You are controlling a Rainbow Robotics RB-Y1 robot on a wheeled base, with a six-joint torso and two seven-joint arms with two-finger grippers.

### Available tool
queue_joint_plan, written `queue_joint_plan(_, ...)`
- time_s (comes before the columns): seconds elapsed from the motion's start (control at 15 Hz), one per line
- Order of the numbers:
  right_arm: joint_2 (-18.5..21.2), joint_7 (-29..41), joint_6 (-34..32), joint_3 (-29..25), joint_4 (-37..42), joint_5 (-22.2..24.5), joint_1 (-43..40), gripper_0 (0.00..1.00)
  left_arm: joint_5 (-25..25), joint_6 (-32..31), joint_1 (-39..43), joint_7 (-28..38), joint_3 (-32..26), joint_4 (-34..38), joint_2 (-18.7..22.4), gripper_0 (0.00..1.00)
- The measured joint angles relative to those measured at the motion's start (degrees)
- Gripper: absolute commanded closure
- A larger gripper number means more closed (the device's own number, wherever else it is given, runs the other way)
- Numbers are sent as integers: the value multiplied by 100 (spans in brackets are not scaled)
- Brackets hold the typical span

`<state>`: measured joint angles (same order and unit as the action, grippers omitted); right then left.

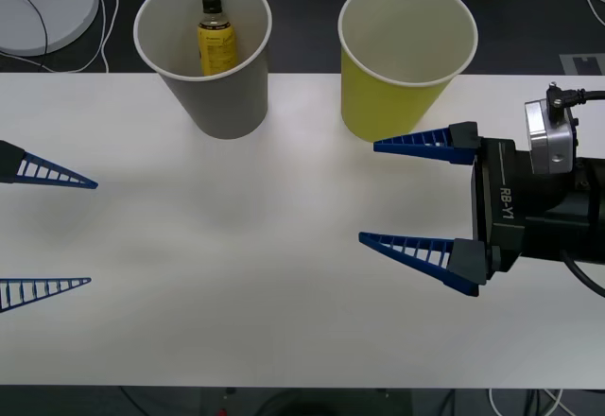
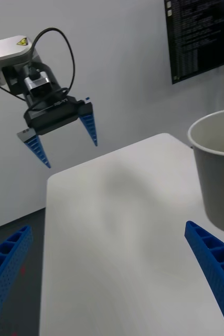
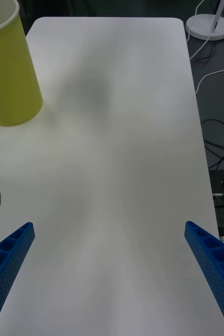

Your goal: Put the can into the green bin and the plastic bottle into the gray bin

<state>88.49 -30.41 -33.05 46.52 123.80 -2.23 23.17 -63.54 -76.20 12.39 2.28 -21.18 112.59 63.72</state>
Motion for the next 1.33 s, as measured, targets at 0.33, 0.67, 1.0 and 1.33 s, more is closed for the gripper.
queue_joint_plan(0.33, 81, 1479, -1301, -331, -647, 1058, -2, 0, 0, 0, 0, 0, 0, 0, 0, 0)
queue_joint_plan(0.67, 227, 1602, -1806, -841, -876, 1308, -341, 0, 0, 0, 0, 0, 0, 0, 0, 0)
queue_joint_plan(1.0, -346, 3057, -2135, -3617, -639, 2806, -2255, 0, 0, 0, 0, 0, 0, 0, 0, 0)
queue_joint_plan(1.33, -888, 4638, -2140, -5842, 326, 4004, -3838, 0, 0, 0, 0, 0, 0, 0, 0, 0)
